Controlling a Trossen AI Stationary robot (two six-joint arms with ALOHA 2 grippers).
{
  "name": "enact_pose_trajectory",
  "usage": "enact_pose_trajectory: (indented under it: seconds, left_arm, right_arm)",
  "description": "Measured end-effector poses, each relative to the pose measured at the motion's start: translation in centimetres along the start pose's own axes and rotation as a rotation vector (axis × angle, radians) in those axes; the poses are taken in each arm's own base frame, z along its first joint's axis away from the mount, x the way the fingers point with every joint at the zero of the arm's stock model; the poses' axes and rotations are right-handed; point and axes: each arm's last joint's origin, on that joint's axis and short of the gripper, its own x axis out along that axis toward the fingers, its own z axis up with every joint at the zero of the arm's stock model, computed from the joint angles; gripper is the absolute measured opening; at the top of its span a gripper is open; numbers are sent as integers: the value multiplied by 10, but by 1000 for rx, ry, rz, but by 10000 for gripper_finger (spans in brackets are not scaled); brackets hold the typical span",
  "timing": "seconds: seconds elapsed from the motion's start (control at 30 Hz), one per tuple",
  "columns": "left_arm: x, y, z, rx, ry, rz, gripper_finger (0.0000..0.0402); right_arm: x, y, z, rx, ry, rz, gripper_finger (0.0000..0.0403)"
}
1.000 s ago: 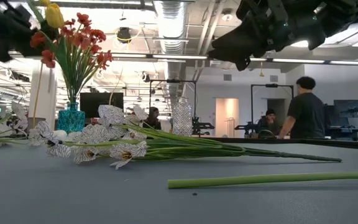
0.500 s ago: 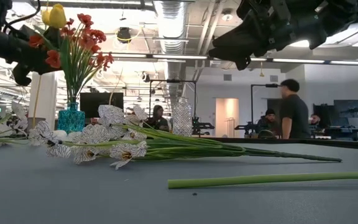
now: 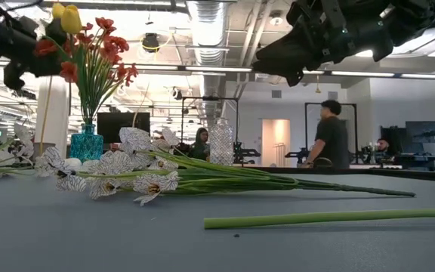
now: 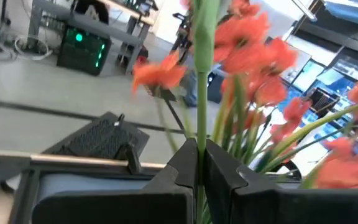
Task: Sort flowers into vase by color
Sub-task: Put the yellow tulip into the blue vase
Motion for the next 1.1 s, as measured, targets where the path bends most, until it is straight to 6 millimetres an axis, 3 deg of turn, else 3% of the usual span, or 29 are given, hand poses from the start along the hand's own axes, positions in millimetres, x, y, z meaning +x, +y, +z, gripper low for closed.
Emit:
enact_pose_trajectory:
  seconds: [0.3, 0.63, 1.1]
  left_arm:
    - [20, 12, -27, -104, -22, -88, 0]
    - [18, 6, -15, -45, -127, -150, 0]
    - [23, 10, -34, 70, -36, -154, 0]
  right_arm:
    - [0, 1, 0, -5, 2, 3, 191]
    - [0, 0, 0, -7, 2, 0, 191]
    - [0, 0, 0, -14, 2, 0, 191]
